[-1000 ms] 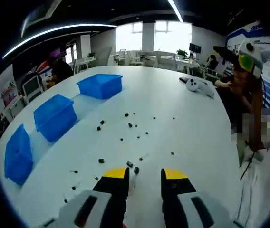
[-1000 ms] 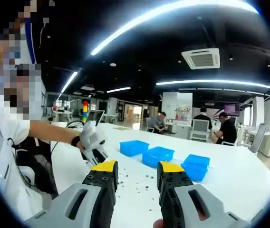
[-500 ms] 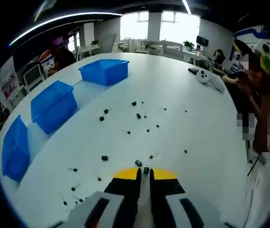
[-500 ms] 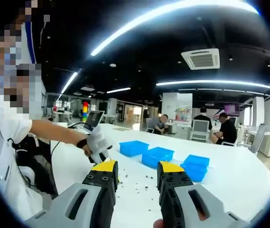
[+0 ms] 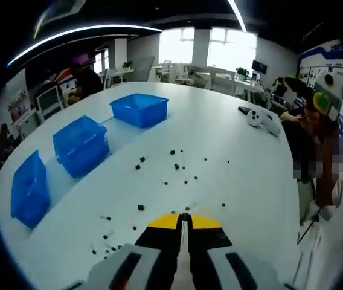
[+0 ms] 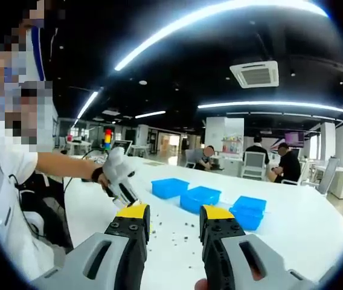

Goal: Pick up the resistors one by one and place each resistor into its matching bin, sorting the parts by color and model until every resistor is separated into the correct bin for its type

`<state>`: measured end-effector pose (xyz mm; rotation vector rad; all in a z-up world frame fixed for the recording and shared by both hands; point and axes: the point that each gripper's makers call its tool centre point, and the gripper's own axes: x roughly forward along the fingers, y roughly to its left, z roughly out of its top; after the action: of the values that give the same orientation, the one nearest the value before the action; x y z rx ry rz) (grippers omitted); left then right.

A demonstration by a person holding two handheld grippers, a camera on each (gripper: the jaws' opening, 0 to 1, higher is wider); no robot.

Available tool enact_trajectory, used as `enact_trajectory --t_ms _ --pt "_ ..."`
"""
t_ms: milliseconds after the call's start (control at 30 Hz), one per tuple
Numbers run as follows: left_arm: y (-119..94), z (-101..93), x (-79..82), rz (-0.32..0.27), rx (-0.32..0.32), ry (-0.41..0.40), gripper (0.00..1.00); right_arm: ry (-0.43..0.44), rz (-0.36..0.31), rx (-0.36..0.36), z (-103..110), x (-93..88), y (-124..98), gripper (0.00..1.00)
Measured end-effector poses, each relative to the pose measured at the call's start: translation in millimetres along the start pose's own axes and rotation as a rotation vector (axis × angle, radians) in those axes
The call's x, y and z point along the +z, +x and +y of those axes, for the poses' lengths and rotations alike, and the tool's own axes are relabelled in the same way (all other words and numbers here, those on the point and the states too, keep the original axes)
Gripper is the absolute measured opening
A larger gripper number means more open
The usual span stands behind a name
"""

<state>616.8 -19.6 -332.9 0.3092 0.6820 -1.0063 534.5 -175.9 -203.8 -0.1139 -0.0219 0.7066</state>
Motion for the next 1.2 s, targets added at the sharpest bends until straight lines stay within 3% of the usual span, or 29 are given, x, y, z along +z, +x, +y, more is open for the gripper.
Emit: enact_trajectory --t_ms 267,467,633,867,1100,1200 --pt "-69.3 -1.6 29.0 -0.255 0.039 -0.039 0.07 -0.001 0.001 0.009 3.4 0.6 3.3 0.35" --pt "-119.1 5.0 31.6 -0.448 0.116 -0.051 0.07 0.007 -0.005 0.01 4.3 2.4 5.7 0.35" --pt "-154.5 10.6 20.9 -0.591 0.189 -0.094 0.07 0.007 0.01 0.007 2.8 -1.3 8.7 0.35" --pt "-173.5 14.9 2.1 -0.656 0.227 -0.148 0.07 0.007 0.018 0.0 2.8 -3.1 9.0 0.35" --pt "-178.7 25.3 3.9 -0.665 0.263 -0.17 0.07 0.007 0.023 -0.004 2.6 -4.9 8.3 0.35" --pt "-174.9 38.7 11.1 -0.663 0.298 -0.166 0.07 0.009 0.023 -0.005 2.6 -5.6 7.9 0.35"
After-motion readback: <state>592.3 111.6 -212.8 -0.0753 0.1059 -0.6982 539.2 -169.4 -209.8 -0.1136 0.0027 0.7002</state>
